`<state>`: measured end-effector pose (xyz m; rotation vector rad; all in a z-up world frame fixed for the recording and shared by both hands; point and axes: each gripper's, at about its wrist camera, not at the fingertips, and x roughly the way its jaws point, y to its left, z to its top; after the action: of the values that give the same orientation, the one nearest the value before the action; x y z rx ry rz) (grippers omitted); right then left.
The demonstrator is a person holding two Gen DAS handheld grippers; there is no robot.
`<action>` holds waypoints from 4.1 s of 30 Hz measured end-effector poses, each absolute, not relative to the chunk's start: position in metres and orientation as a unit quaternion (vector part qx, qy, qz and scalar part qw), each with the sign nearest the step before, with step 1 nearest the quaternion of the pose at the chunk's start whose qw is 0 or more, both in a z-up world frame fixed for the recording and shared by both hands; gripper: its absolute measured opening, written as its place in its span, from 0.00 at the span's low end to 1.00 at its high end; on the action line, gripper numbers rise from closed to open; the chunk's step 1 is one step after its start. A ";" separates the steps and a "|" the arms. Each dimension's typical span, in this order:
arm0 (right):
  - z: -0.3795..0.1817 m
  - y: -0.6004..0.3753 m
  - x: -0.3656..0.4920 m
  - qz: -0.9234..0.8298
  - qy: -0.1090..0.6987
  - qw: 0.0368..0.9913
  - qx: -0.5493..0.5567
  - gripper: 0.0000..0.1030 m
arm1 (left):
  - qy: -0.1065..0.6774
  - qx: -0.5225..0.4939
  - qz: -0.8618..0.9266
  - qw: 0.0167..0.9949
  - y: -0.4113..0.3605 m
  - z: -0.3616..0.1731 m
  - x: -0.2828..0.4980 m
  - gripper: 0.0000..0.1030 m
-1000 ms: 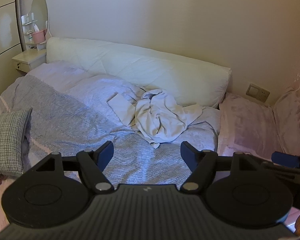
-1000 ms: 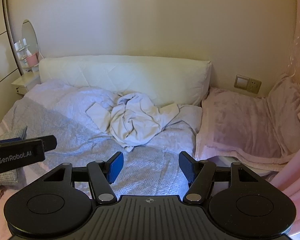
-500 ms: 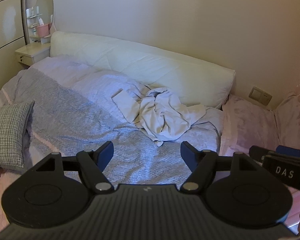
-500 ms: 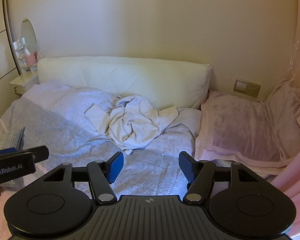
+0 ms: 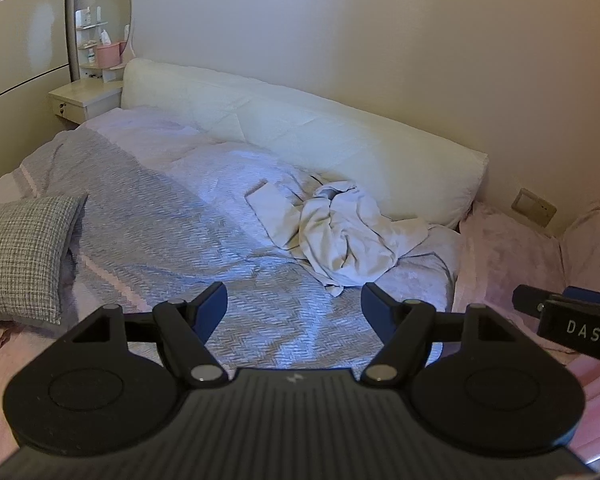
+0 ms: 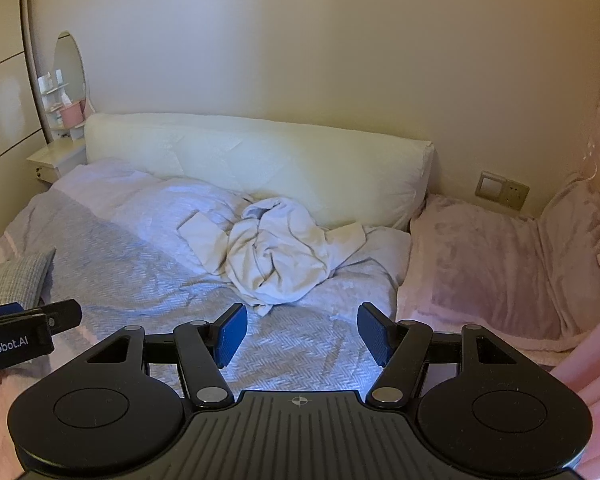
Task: Fold clothes
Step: 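Move both tools toward the crumpled cream shirt on the pillow, then grasp the cream shirt with both grippers and lift it off the pillow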
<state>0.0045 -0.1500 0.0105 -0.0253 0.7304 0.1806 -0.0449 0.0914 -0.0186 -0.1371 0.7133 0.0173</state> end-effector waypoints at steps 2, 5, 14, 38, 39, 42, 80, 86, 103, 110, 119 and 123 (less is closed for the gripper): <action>0.011 -0.149 0.005 0.089 0.356 0.930 -0.015 0.63 | 0.351 -0.071 0.012 0.934 0.093 -0.019 -0.045 0.69; 0.009 -0.148 0.006 0.088 0.356 0.930 -0.015 0.63 | 0.355 -0.074 0.018 0.932 0.088 -0.020 -0.040 0.69; 0.000 -0.159 0.019 0.078 0.362 0.929 -0.009 0.63 | 0.364 -0.074 0.023 0.928 0.070 -0.017 -0.021 0.69; -0.020 -0.169 0.119 0.112 0.385 0.916 -0.009 0.63 | 0.378 -0.081 0.060 0.920 0.043 -0.026 0.070 0.69; -0.022 -0.171 0.123 0.112 0.387 0.915 -0.009 0.63 | 0.380 -0.081 0.061 0.920 0.042 -0.027 0.075 0.69; -0.026 -0.174 0.136 0.111 0.393 0.913 -0.008 0.63 | 0.383 -0.082 0.058 0.918 0.038 -0.029 0.087 0.69; -0.080 -0.194 0.273 0.137 0.449 0.883 -0.001 0.63 | 0.431 -0.073 0.058 0.897 0.010 -0.085 0.244 0.69; -0.117 -0.193 0.301 0.158 0.472 0.867 0.016 0.63 | 0.461 -0.077 0.052 0.883 0.014 -0.125 0.275 0.68; -0.275 -0.223 0.418 0.121 0.585 0.786 0.157 0.63 | 0.540 -0.114 0.017 0.833 0.019 -0.283 0.387 0.68; -0.322 -0.225 0.451 0.099 0.587 0.771 0.224 0.63 | 0.551 -0.137 0.020 0.823 0.023 -0.329 0.419 0.67; -0.337 -0.203 0.455 0.113 0.587 0.780 0.184 0.18 | 0.535 -0.157 0.005 0.830 0.031 -0.339 0.418 0.50; -0.305 -0.195 0.438 0.151 0.558 0.806 0.128 0.15 | 0.518 -0.164 0.005 0.840 0.035 -0.323 0.407 0.19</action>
<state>0.4382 -0.1951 -0.3051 0.2746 1.1932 0.3235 0.4070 0.0354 -0.3233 -0.3474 1.0945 0.0113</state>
